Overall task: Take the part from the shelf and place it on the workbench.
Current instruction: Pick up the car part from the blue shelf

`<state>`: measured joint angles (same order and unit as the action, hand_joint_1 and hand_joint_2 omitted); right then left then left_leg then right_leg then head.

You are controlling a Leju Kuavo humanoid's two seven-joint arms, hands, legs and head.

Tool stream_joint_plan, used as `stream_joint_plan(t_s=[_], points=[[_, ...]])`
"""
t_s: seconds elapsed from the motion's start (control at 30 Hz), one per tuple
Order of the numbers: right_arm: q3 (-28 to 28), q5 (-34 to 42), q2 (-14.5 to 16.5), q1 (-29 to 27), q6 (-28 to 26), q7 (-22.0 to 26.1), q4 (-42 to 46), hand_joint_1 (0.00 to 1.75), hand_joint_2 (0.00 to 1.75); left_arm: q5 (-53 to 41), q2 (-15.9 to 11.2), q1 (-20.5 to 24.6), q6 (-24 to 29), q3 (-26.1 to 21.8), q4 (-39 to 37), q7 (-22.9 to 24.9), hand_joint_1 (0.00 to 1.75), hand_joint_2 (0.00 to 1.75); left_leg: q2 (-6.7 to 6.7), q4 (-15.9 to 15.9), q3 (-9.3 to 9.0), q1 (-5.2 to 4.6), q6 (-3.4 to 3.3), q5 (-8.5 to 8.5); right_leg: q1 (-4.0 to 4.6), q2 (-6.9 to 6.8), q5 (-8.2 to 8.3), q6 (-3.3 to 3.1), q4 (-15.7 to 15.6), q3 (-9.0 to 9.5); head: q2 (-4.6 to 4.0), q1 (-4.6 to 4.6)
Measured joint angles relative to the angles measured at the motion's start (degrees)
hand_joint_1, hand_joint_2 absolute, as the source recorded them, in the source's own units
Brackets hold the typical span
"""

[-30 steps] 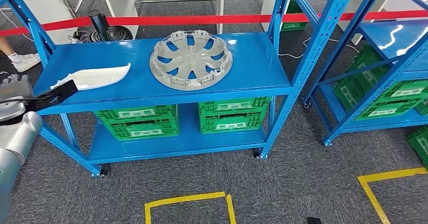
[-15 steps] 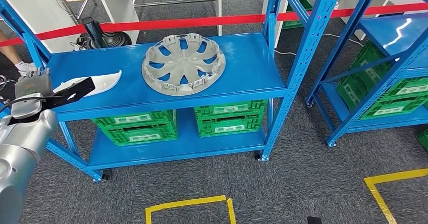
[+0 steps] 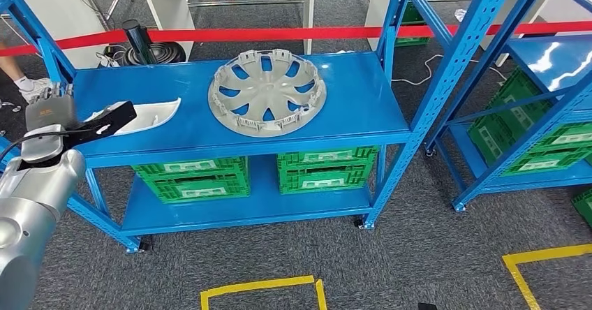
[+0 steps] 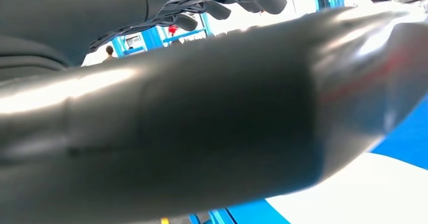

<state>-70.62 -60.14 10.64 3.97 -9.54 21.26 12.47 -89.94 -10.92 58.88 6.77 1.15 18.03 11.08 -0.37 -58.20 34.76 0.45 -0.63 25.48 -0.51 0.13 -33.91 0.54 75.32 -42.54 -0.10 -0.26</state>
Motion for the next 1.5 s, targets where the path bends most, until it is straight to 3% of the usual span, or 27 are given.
stream_joint_plan(t_s=[0.03, 0.1, 0.17, 0.33, 0.37, 0.43, 0.5, 0.53, 0.57, 0.6, 0.67, 0.7, 0.83, 0.9, 0.97, 1.0, 1.03, 1.07, 1.1, 1.17, 1.23, 1.3, 1.37, 1.47, 1.5], points=[[0.0, 0.0, 0.0, 0.0, 0.0, 0.0, 0.0, 0.00, 0.00, 0.0, 0.0, 0.0, -0.1, 0.0, 0.0, 0.1, 0.00, 0.00, -0.05, -0.1, -0.19, 0.00, 0.06, 0.20, -0.04, -0.01, 1.41, -0.04, -1.0, 0.00, 0.00, 0.00], [0.0, -0.1, 0.0, 0.0, 0.1, 0.0, 0.0, 0.00, 0.00, 0.0, 0.0, 0.1, -0.2, 0.0, 0.0, 0.1, 0.00, 0.00, -0.14, -0.3, -0.75, 0.01, 0.41, 0.74, -0.12, -0.02, 5.88, -0.32, -8.2, 2.78, -0.01, 0.00], [0.0, -0.2, 0.1, 0.0, 0.2, -0.2, 0.0, 0.00, 0.00, 0.0, -0.1, 0.3, -0.1, 0.1, 0.0, 0.1, 0.00, 0.00, -0.21, -0.5, -0.94, -0.20, 1.04, 1.23, -0.03, 0.02, 8.09, -0.74, -14.3, 5.58, -0.01, -0.04], [0.0, -0.3, 0.4, -0.1, 0.2, -0.7, -0.2, 0.00, 0.00, 0.1, -0.4, 0.5, 0.0, 0.1, 0.1, -0.3, 0.00, 0.00, -0.15, -1.4, -0.64, -0.20, 2.75, 2.25, -0.03, 0.09, 7.85, -2.42, -16.1, 6.78, -0.01, -0.14], [0.0, -0.3, 0.4, 0.0, 0.2, -0.8, -0.2, 0.00, 0.00, 0.1, -0.4, 0.6, 0.1, 0.1, 0.1, -0.3, 0.00, 0.00, -0.07, -3.5, 0.31, -0.15, 3.02, 3.32, -0.14, 0.08, 7.81, -2.77, -16.2, 7.06, -0.01, -0.20], [0.0, -0.3, 0.5, 0.0, 0.1, -1.1, -0.2, 0.00, 0.00, 0.1, -0.5, 0.7, 0.1, 0.1, -0.1, -0.2, 0.00, 0.00, 0.04, -10.6, 4.03, -0.09, 3.40, 6.31, -0.14, 0.07, 7.52, -3.23, -16.3, 7.45, -0.01, -0.30], [0.0, -0.3, 0.5, -0.1, 0.1, -1.4, -0.2, 0.00, 0.00, 0.1, -0.5, 0.5, 0.0, 0.1, -0.3, -0.1, 0.00, 0.00, 0.04, -16.1, 7.40, -0.07, 3.53, 7.36, -0.11, 0.08, 7.17, -3.37, -16.3, 7.79, -0.01, -0.28], [0.0, -0.3, 0.5, -0.1, 0.1, -1.5, -0.2, 0.00, 0.00, 0.1, -0.5, 0.3, 0.0, 0.1, -0.3, 0.0, 0.00, 0.00, 0.05, -15.9, 7.72, -0.06, 3.49, 6.30, -0.11, 0.09, 6.96, -3.33, -16.2, 8.01, -0.01, -0.28], [0.0, -0.3, 0.5, -0.1, 0.1, -1.6, -0.3, 0.00, 0.00, 0.1, -0.5, 0.3, 0.0, 0.1, -0.4, 0.0, 0.00, 0.00, 0.05, -13.5, 6.89, -0.07, 3.36, 4.28, -0.11, 0.11, 6.73, -3.25, -16.2, 8.30, -0.01, -0.28], [0.0, -0.3, 0.5, -0.1, 0.1, -1.6, -0.3, 0.00, 0.00, 0.1, -0.5, 0.4, 0.0, 0.1, -0.4, 0.1, 0.00, 0.00, 0.07, -9.6, 5.23, -0.08, 3.16, 1.85, -0.10, 0.12, 6.46, -3.12, -16.1, 8.65, -0.01, -0.29], [0.0, -0.4, 0.6, 0.0, 0.1, -1.6, -0.3, 0.00, 0.00, 0.1, -0.6, 0.6, -0.2, 0.1, -0.4, 0.5, 0.00, 0.00, 0.09, -2.7, 1.85, -0.30, 2.66, -0.77, 0.07, 0.14, 5.93, -2.65, -16.0, 9.08, 0.00, -0.27], [0.0, -0.5, 0.6, 0.0, 0.1, -1.6, -0.3, 0.00, 0.00, 0.1, -0.6, 0.6, -0.4, 0.2, -0.5, 0.8, 0.00, 0.00, 0.08, -0.9, 0.94, -0.42, 2.38, -0.98, 0.15, 0.14, 5.76, -2.37, -16.0, 9.16, 0.01, -0.25], [0.0, -0.5, 0.7, -0.1, 0.1, -1.2, -0.3, 0.00, 0.00, 0.0, -0.7, 0.7, -1.1, 0.8, -0.5, 1.8, 0.00, 0.00, -0.04, 0.2, 0.26, -0.15, 1.15, -0.47, 0.26, 0.08, 4.95, -1.14, -15.4, 8.99, -0.01, -0.11], [0.0, -0.5, 0.7, 0.0, 0.1, -0.9, -0.3, 0.00, 0.00, 0.0, -0.8, 0.8, -1.3, 1.1, -0.6, 2.0, 0.00, 0.00, 0.03, 0.4, -0.14, 0.09, 0.56, -0.35, 0.16, 0.08, 2.69, -0.55, -10.8, 6.63, -0.01, 0.03], [0.0, -0.5, 0.7, -0.1, 0.1, -0.8, -0.3, 0.00, 0.00, 0.0, -0.7, 0.9, -1.9, 1.3, -0.7, 2.4, 0.00, 0.00, 0.05, 0.4, -0.30, 0.08, 0.25, -0.07, 0.03, 0.07, 0.04, -0.20, -3.3, 2.37, -0.01, 0.12], [0.0, -0.5, 0.7, -0.1, 0.1, -0.9, -0.3, 0.00, 0.00, 0.0, -0.7, 0.8, -2.2, 1.4, -0.8, 2.7, 0.00, 0.00, 0.03, 0.3, -0.40, 0.08, 0.21, 0.08, -0.03, 0.07, -0.26, -0.10, -0.9, 0.70, -0.01, 0.11], [0.0, -0.5, 0.7, -0.1, 0.1, -0.9, -0.3, 0.00, 0.00, 0.0, -0.7, 0.8, -2.5, 1.4, -0.8, 2.9, 0.00, 0.00, -0.01, 0.2, -0.53, 0.09, 0.25, 0.27, -0.09, 0.07, 0.56, -0.06, -0.5, -0.04, -0.01, 0.13], [0.0, -0.5, 0.7, -0.1, 0.1, -1.0, -0.3, 0.00, 0.00, 0.0, -0.7, 0.8, -2.7, 1.5, -0.9, 3.1, 0.00, 0.00, -0.05, 0.1, -0.73, 0.12, 0.37, 0.50, -0.16, 0.06, 2.39, -0.07, -2.3, 0.37, -0.01, 0.13], [0.0, -0.5, 0.7, -0.1, 0.1, -1.0, -0.3, 0.00, 0.00, 0.0, -0.7, 0.8, -2.8, 1.5, -1.0, 3.2, 0.00, 0.00, -0.09, 0.0, -0.97, 0.16, 0.56, 0.79, -0.24, 0.04, 4.79, -0.13, -5.9, 1.75, -0.01, 0.14], [0.0, -0.5, 0.7, 0.0, 0.1, -1.0, -0.3, 0.00, 0.00, 0.0, -0.9, 1.0, -3.2, 1.5, -1.0, 3.5, 0.00, 0.00, -0.17, -0.4, -1.22, 0.02, 1.20, 1.44, -0.24, 0.08, 7.68, -0.43, -12.8, 4.84, -0.01, 0.10], [0.0, -0.5, 0.7, 0.0, 0.1, -1.0, -0.4, 0.00, 0.00, 0.0, -1.1, 1.3, -3.9, 1.5, -1.0, 3.9, 0.00, 0.00, -0.24, -0.5, -1.30, -0.14, 1.92, 1.78, -0.07, 0.15, 7.79, -1.01, -15.2, 6.00, -0.01, 0.08], [0.0, -0.5, 0.7, 0.0, 0.1, -1.0, -0.4, 0.00, 0.00, 0.0, -1.6, 1.3, -4.5, 1.5, -1.0, 4.1, 0.00, 0.00, -0.24, -0.2, -1.49, -0.04, 2.62, 1.92, -0.04, 0.17, 7.78, -1.80, -15.4, 6.21, -0.01, 0.10], [0.0, -0.5, 0.7, 0.0, 0.1, -1.0, -0.4, 0.00, 0.00, 0.0, -2.1, 1.4, -4.8, 1.5, -1.0, 4.2, 0.00, 0.00, -0.12, -2.1, -0.74, 0.06, 3.23, 3.13, -0.22, 0.17, 7.77, -2.59, -15.8, 6.68, -0.01, -0.01], [0.0, -0.6, 0.7, 0.0, 0.1, -0.9, -0.4, 0.00, 0.00, 0.0, -2.7, 1.4, -5.1, 1.5, -1.2, 4.3, 0.00, 0.00, 0.01, -12.2, 4.44, 0.11, 3.73, 7.34, -0.24, 0.15, 7.40, -3.29, -16.0, 7.23, -0.01, -0.13], [0.0, -0.6, 0.7, 0.0, 0.2, -0.9, -0.4, 0.00, 0.00, 0.0, -2.9, 1.2, -5.3, 1.5, -1.4, 4.3, 0.00, 0.00, 0.01, -15.0, 6.15, 0.11, 3.79, 7.93, -0.21, 0.15, 7.26, -3.38, -16.0, 7.38, -0.01, -0.12]])
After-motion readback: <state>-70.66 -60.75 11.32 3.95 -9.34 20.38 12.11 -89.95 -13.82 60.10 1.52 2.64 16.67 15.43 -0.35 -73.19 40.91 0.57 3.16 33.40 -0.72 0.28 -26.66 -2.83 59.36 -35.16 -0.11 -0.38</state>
